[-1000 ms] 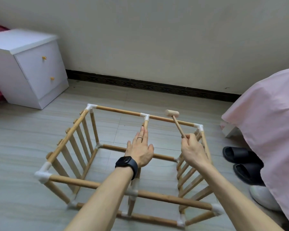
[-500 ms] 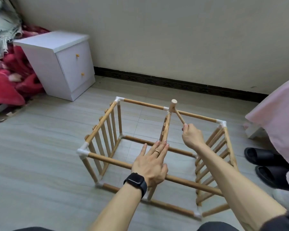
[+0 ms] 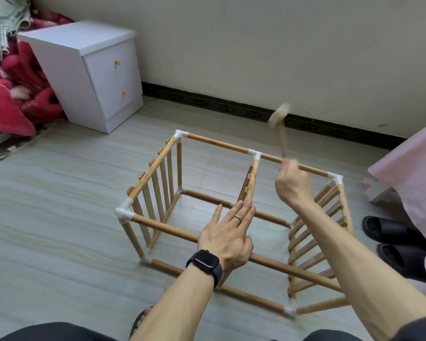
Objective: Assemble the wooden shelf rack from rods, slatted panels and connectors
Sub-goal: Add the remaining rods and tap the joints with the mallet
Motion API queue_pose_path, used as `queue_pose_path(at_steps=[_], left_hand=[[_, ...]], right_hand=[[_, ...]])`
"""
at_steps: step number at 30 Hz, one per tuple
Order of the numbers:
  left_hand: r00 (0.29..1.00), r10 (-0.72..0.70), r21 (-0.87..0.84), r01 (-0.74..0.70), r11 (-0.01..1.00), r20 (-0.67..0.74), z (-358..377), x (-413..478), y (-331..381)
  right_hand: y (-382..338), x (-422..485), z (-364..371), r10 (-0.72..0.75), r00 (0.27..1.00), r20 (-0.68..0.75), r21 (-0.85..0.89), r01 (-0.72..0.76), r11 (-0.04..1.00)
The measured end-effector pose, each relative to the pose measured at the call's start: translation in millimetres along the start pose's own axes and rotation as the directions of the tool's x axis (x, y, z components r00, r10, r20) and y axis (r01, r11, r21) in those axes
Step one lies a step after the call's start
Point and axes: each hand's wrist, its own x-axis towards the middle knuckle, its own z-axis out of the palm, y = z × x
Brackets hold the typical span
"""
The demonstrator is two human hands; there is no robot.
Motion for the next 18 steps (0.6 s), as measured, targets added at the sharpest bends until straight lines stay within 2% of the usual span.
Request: queue_pose_path(at_steps=[1, 2, 3, 5, 7, 9, 10, 11, 12, 13, 14, 15, 18], left_hand=[[1.0, -0.001, 0.0, 0.001, 1.0, -0.003, 1, 0, 1], [1.0, -0.001, -0.001, 0.001, 1.0, -0.003, 1, 0, 1], [1.0, 0.001, -0.005, -0.001, 1.0, 0.001, 1, 0, 1], [1.0, -0.001, -0.004, 0.001, 1.0, -0.009, 1, 1, 0], [1.0, 0.004, -0.01, -0.004, 1.0, 0.002, 1, 1, 0], [1.0, 0.002, -0.002, -0.002, 1.0, -0.001, 2, 2, 0], [1.0, 0.0, -0.003, 0.0, 1.0, -0.002, 2, 2, 0], [1.0, -0.002, -0.009, 0.002, 1.0, 0.0, 1, 2, 0], [1.0, -0.002, -0.012, 0.002, 1.0, -0.001, 1, 1, 0], [1.0, -0.001, -0.01, 0.001, 1.0, -0.004, 1, 1, 1], [1.0, -0.001, -0.008, 0.001, 1.0, -0.005, 1, 1, 1], [1.0, 0.001, -0.01, -0.001, 1.0, -0.001, 1, 1, 1], [1.0, 0.0, -0.01, 0.0, 1.0, -0.014, 2, 2, 0]], right_hand=[[2, 1, 2, 0.087, 0.986, 0.142, -0.173, -0.062, 0.983], [3, 4, 3, 0.133, 0.974, 0.186, -0.249, -0.084, 0.965], [2, 6, 2, 0.125, 0.98, 0.153, -0.226, -0.088, 0.97], [-1, 11, -4, 0.024, 1.0, -0.01, -0.021, -0.024, 0.999], [-4, 9, -10, -0.065, 0.975, -0.212, 0.194, 0.107, 0.975], [-5, 3, -8, -0.119, 0.947, -0.3, 0.28, 0.206, 0.938], [-4, 1, -5, -0.114, 0.958, -0.263, 0.238, 0.178, 0.955], [-2, -1, -1, -0.075, 0.986, -0.151, 0.123, 0.094, 0.988], [2, -2, 4, 0.002, 1.0, -0.002, -0.076, -0.002, 0.997], [5, -3, 7, 0.088, 0.989, 0.118, -0.255, -0.055, 0.965], [8, -2, 9, 0.124, 0.98, 0.153, -0.319, -0.069, 0.945], [9, -1, 8, 0.103, 0.986, 0.13, -0.272, -0.064, 0.96], [8, 0, 1, -0.071, 0.992, -0.102, 0.105, 0.082, 0.991]])
